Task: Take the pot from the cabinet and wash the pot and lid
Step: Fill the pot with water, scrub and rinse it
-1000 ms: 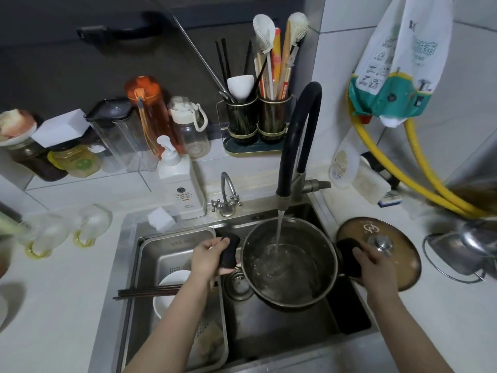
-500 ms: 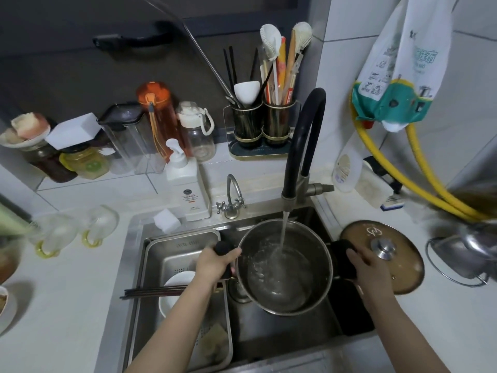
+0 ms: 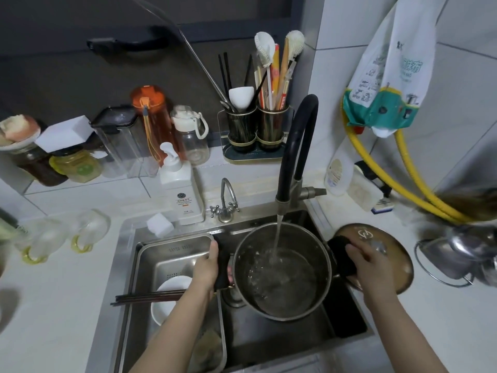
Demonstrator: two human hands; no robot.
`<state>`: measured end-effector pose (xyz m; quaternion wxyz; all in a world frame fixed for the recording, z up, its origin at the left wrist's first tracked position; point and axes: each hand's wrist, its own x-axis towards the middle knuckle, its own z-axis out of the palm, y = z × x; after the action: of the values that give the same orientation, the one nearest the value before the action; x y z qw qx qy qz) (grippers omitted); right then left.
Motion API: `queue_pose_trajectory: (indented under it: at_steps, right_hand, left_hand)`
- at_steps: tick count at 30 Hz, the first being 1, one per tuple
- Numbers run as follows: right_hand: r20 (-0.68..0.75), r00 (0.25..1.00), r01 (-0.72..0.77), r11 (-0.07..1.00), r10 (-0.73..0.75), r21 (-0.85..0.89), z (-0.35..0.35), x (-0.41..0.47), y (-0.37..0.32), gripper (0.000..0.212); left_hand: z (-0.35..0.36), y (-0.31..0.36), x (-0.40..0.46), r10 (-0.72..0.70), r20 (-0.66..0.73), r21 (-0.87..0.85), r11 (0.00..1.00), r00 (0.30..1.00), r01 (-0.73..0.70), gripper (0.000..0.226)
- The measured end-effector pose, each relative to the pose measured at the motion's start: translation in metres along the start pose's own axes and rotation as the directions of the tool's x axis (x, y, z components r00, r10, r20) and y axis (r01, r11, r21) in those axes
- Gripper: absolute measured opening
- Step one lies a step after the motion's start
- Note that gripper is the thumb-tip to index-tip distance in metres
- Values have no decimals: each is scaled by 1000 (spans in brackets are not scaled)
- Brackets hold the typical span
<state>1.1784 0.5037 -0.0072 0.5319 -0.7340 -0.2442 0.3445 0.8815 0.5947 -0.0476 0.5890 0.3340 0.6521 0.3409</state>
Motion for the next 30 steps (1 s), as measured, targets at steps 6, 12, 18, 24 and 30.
queue_pose_trajectory:
  at_steps: [6, 12, 18, 24, 30]
  right_hand:
    - [141, 989, -48, 999, 48, 1, 10, 0, 9, 30]
    - [211, 961, -205, 973, 179, 110, 41, 18, 24, 39]
    - [287, 924, -326, 914, 253, 241, 61, 23, 22, 42]
    - [314, 930, -282, 919, 192, 275, 53, 34, 8, 45]
    - [320, 945, -125, 977, 63, 175, 35, 44, -1, 52]
  left_hand:
    - [-11, 28, -13, -95, 147, -124, 986, 985, 114, 18]
    - [-18, 69, -25, 156, 72, -193, 971, 985, -140, 8]
    - [-27, 86, -31, 284, 92, -46, 959, 955, -280, 21]
    - [-41, 48, -20, 269, 143, 212, 932, 952, -295, 23]
    - [-29, 7, -14, 205, 123, 424, 874, 971, -238, 30]
